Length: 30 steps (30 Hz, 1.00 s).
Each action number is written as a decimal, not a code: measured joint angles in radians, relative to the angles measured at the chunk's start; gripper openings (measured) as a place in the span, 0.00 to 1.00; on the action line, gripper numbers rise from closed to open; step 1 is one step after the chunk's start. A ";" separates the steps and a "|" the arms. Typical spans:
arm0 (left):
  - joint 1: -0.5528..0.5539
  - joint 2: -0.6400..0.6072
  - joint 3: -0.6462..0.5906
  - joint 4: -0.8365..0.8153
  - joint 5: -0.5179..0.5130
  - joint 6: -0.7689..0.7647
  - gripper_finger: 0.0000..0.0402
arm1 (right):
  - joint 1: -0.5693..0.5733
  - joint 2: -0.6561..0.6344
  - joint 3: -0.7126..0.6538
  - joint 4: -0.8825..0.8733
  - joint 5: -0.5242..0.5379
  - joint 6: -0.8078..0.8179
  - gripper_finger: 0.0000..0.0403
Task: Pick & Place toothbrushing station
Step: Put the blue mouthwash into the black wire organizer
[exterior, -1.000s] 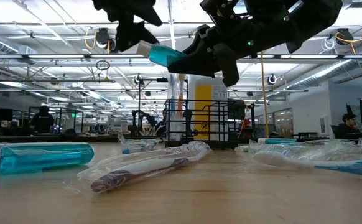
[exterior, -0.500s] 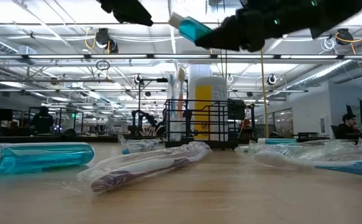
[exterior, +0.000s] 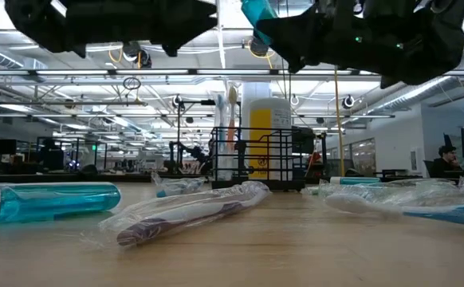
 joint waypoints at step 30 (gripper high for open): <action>-0.031 0.049 0.024 0.062 0.101 -0.010 0.45 | 0.002 0.156 0.212 -0.025 -0.075 0.114 0.22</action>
